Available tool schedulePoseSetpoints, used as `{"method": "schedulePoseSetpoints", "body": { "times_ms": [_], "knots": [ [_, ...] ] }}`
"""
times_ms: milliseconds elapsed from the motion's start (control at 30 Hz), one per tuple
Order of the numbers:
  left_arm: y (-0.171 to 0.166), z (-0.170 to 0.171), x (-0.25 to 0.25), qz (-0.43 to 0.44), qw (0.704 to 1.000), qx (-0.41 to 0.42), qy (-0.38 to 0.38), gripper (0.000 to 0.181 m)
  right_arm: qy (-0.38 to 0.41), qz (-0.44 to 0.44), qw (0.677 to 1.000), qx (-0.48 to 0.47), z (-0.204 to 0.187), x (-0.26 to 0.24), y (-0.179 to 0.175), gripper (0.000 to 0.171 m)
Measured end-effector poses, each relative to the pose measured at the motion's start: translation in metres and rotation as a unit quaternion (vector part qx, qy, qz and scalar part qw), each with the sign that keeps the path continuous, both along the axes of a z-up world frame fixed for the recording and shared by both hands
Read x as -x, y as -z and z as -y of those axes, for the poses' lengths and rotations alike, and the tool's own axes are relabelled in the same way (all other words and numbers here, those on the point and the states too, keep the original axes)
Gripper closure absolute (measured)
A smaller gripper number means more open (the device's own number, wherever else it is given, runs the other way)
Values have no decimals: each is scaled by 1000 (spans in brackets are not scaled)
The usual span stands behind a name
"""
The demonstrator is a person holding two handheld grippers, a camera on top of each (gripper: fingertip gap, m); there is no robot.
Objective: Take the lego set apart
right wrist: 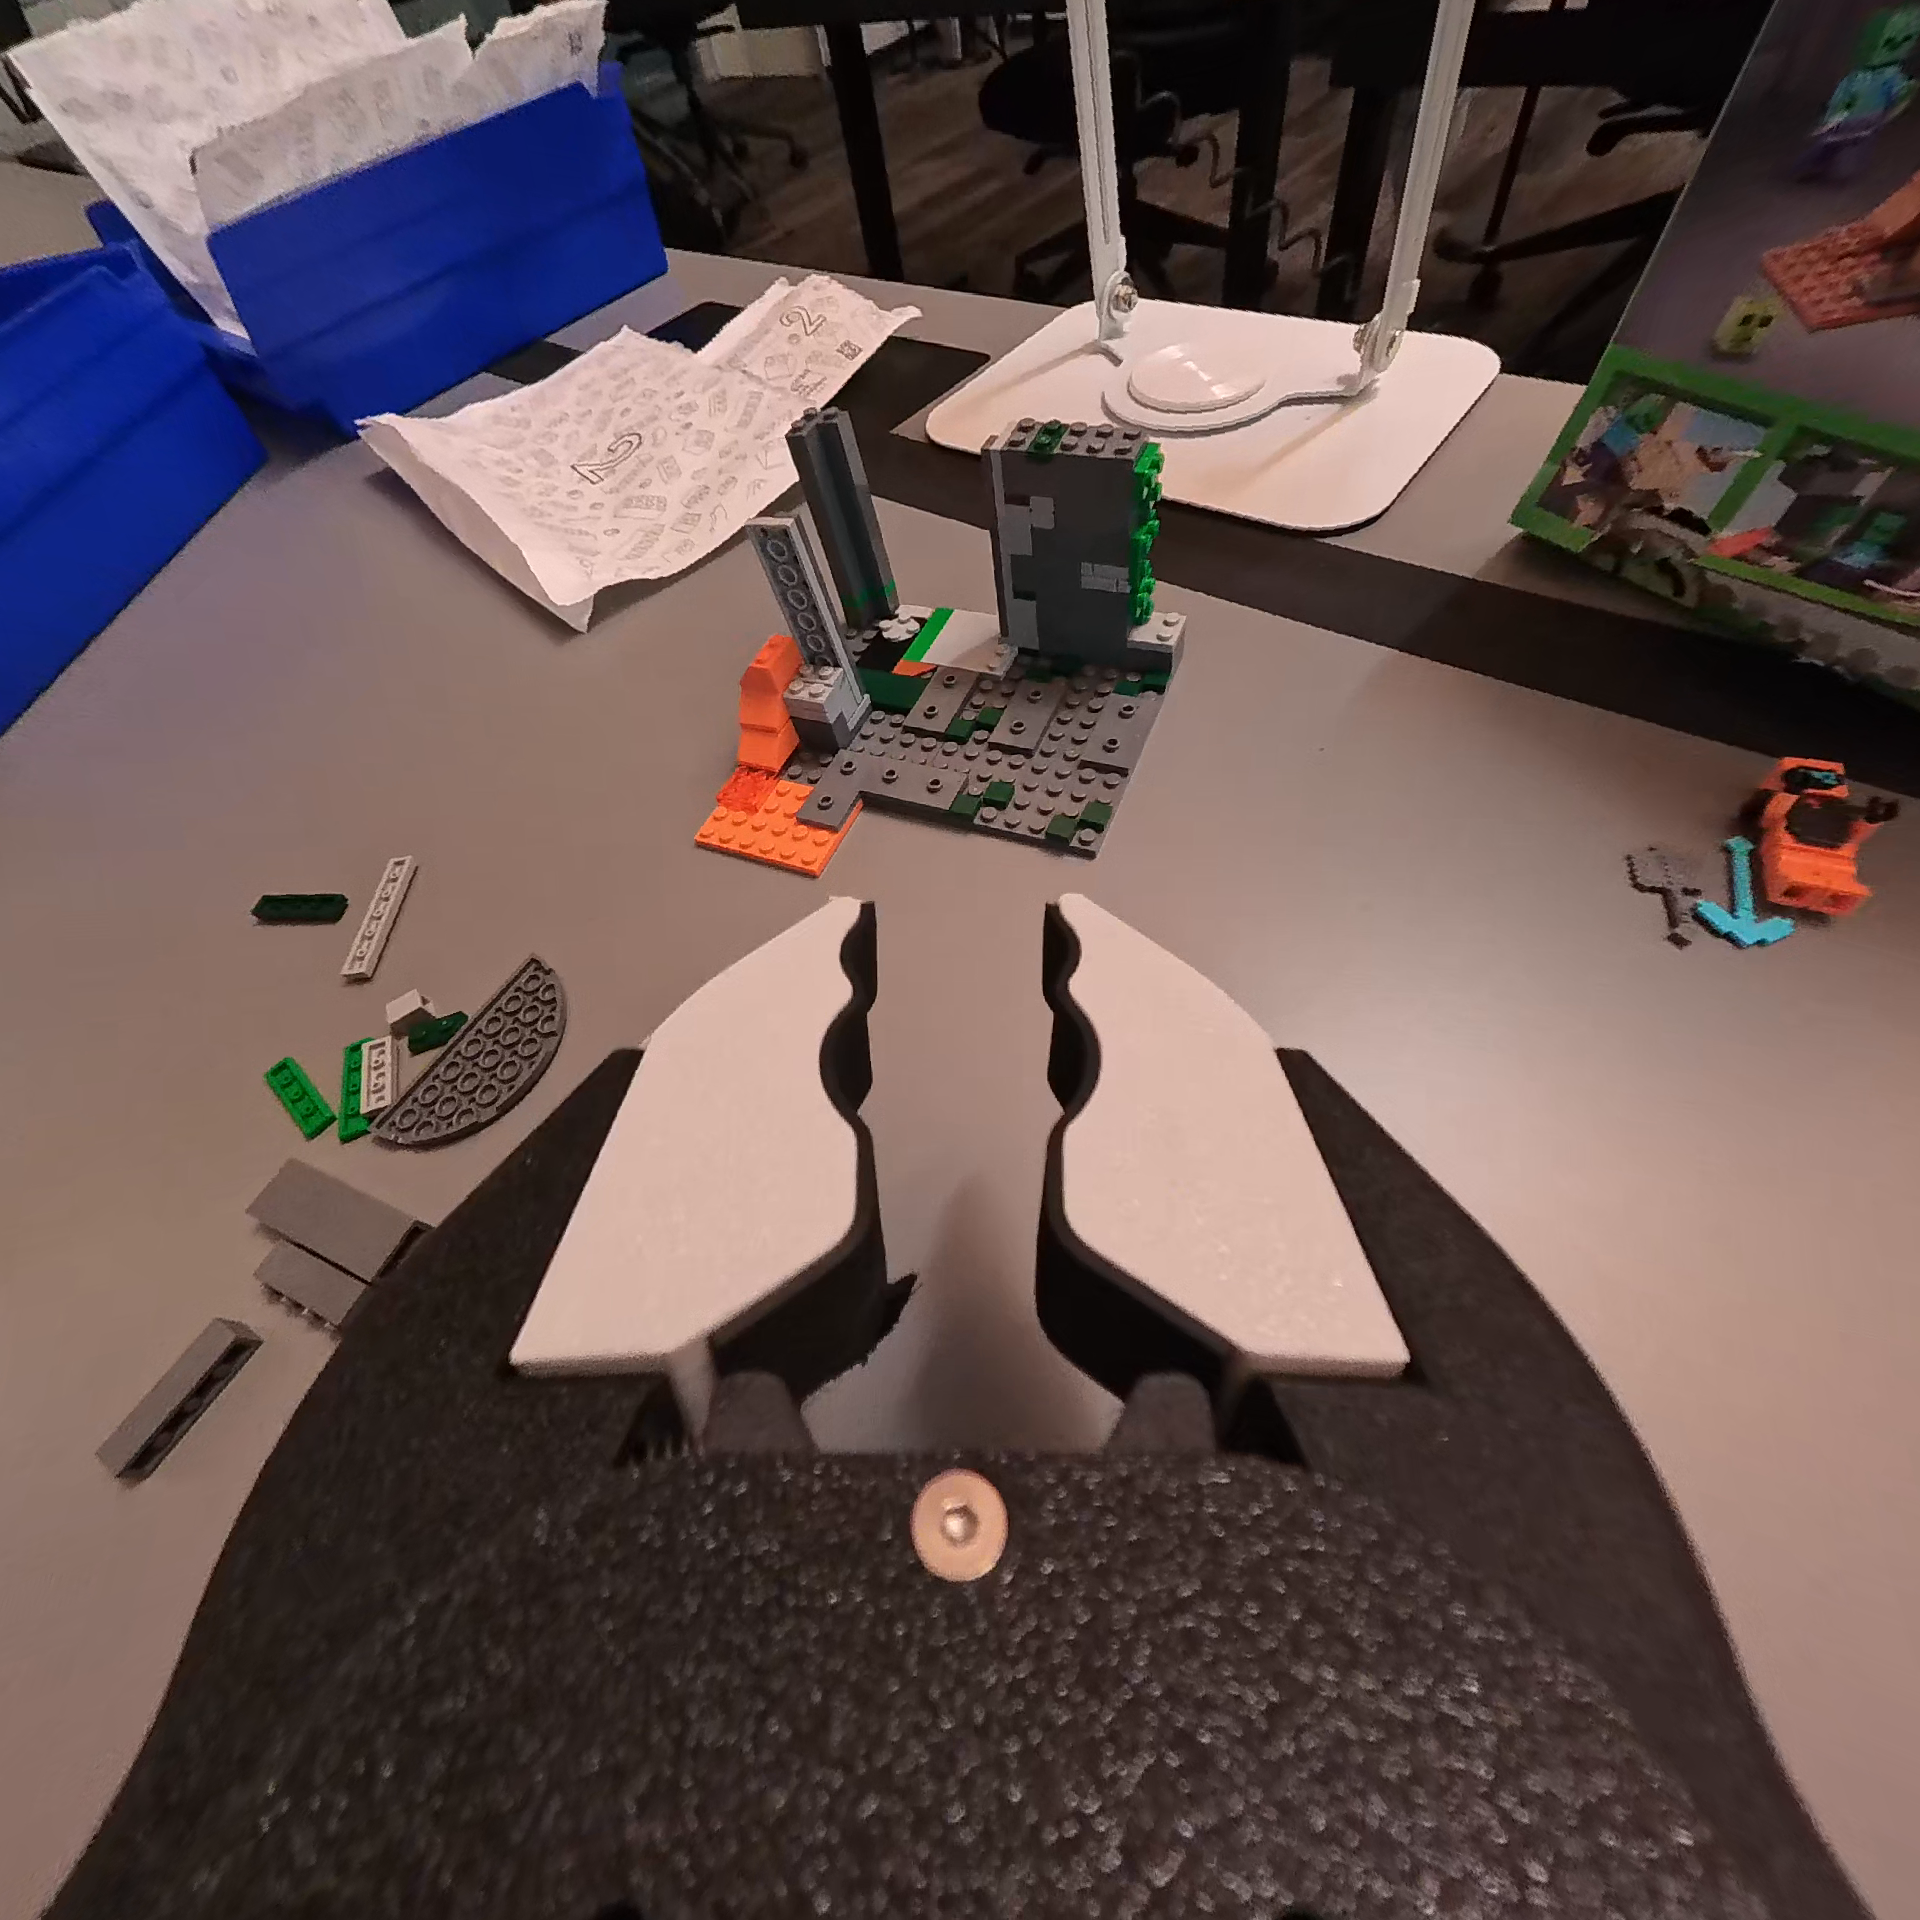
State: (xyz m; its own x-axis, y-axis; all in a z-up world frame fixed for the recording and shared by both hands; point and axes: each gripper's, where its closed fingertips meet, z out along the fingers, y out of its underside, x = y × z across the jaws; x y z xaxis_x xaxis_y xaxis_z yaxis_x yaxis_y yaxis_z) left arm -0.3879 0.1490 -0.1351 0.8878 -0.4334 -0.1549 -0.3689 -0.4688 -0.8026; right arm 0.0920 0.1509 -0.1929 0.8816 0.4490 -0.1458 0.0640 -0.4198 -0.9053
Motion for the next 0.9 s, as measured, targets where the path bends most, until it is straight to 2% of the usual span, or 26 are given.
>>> {"method": "schedulePoseSetpoints", "body": {
  "times_ms": [133, 200, 267, 300, 433, 900],
  "knots": [
    [18, -3, -7, 4, 998, 52, -24, 123, -4, 9, 1000, 1, 2, 0, 1, 141],
    [35, -9, 5, -9, 995, 72, -69, 117, -5, 11, 1000, 2, 2, 0, 2, 141],
    [58, -14, 17, -36, 989, 99, -100, 122, -6, 11, 1000, 6, 2, 0, 3, 141],
    [66, -13, 9, -13, 989, 118, -91, 136, -7, 12, 1000, 8, 3, 0, 4, 141],
    [68, -14, 8, -69, 983, 103, -137, 146, -8, 22, 1000, 12, 4, 0, 6, 142],
    [63, -25, -87, -76, 992, 75, -65, 140, -18, 27, 999, 22, 9, 1, 8, 142]
  ]
}}
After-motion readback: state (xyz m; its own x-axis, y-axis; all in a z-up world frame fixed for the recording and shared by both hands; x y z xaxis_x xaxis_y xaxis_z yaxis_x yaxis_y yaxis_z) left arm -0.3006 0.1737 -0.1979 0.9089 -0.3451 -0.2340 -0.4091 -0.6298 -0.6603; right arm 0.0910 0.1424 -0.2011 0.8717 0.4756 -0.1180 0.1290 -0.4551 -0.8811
